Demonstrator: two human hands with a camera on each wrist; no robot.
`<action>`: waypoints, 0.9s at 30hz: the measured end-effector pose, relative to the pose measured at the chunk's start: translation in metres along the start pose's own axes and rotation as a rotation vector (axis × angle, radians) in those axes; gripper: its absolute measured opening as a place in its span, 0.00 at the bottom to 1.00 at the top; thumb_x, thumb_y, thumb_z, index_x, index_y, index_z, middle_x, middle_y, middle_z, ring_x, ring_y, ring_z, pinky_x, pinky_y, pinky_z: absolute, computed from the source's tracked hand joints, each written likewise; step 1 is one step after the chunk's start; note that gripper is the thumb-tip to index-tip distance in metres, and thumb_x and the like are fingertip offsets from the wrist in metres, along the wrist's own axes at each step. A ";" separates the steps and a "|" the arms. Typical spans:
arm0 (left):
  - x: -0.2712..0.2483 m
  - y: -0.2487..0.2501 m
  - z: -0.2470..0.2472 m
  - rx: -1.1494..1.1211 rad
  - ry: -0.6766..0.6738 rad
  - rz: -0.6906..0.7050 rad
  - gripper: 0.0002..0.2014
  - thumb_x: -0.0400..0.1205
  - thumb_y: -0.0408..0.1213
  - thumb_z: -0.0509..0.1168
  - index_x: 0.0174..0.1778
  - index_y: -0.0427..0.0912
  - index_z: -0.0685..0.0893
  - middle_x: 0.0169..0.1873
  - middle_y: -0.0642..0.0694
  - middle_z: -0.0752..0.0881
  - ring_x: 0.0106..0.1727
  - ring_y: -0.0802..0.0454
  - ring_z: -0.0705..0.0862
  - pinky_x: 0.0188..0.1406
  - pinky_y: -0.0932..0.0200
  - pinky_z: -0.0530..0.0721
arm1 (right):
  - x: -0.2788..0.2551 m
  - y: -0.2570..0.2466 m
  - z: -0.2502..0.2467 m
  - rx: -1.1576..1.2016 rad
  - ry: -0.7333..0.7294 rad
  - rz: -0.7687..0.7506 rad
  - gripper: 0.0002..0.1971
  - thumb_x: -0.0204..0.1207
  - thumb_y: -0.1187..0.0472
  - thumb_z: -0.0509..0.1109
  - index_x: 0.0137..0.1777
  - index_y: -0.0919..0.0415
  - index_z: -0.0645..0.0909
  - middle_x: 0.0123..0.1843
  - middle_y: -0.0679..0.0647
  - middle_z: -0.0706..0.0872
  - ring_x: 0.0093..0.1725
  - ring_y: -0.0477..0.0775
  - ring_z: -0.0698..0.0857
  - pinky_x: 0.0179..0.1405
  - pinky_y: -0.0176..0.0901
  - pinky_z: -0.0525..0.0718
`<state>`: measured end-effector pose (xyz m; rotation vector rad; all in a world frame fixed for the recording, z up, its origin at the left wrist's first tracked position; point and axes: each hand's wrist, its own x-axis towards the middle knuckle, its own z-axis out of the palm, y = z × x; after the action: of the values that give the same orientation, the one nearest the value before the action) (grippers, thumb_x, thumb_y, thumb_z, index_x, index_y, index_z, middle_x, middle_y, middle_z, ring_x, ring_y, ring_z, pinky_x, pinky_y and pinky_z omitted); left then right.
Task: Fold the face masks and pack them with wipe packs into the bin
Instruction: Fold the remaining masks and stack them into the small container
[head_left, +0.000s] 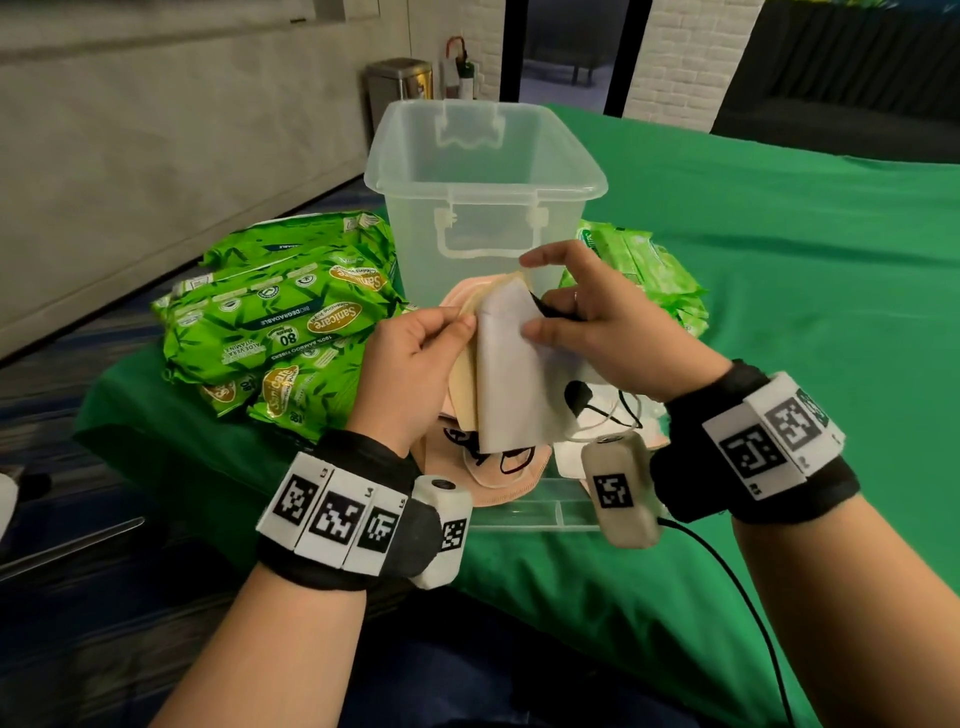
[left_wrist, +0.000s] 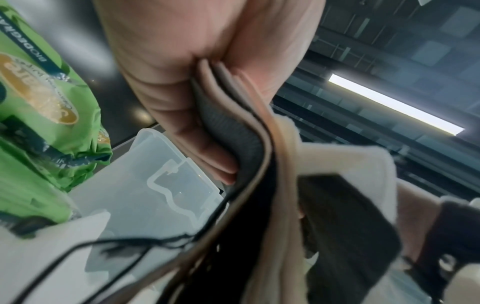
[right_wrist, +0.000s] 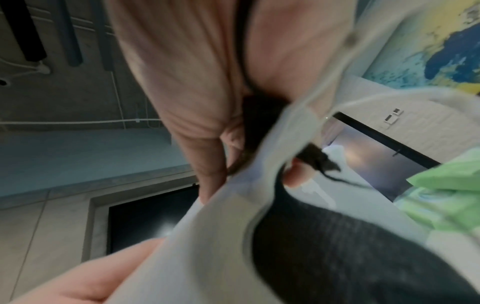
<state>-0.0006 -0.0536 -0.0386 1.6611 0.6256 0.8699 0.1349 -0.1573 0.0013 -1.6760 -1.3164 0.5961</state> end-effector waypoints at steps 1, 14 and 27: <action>-0.001 0.000 -0.001 -0.019 -0.002 -0.012 0.07 0.82 0.31 0.64 0.47 0.42 0.87 0.40 0.45 0.88 0.47 0.50 0.83 0.56 0.49 0.81 | 0.000 0.001 0.001 0.065 -0.010 0.006 0.20 0.77 0.70 0.67 0.63 0.53 0.65 0.36 0.70 0.76 0.35 0.57 0.74 0.36 0.46 0.72; -0.006 0.006 0.002 -0.191 -0.015 -0.074 0.17 0.83 0.31 0.61 0.33 0.47 0.90 0.38 0.40 0.88 0.44 0.46 0.82 0.50 0.48 0.80 | 0.002 0.007 0.004 0.257 0.004 0.059 0.16 0.77 0.75 0.64 0.61 0.60 0.70 0.24 0.44 0.81 0.30 0.41 0.80 0.32 0.30 0.76; -0.011 0.007 0.005 -0.197 -0.070 -0.042 0.05 0.77 0.37 0.70 0.36 0.46 0.89 0.33 0.46 0.90 0.38 0.51 0.85 0.41 0.57 0.82 | -0.001 0.005 0.009 0.082 0.140 0.072 0.13 0.74 0.71 0.69 0.51 0.56 0.73 0.23 0.48 0.78 0.26 0.48 0.74 0.29 0.39 0.72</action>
<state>-0.0034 -0.0662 -0.0350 1.4898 0.5080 0.8125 0.1302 -0.1550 -0.0071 -1.6720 -1.1214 0.5567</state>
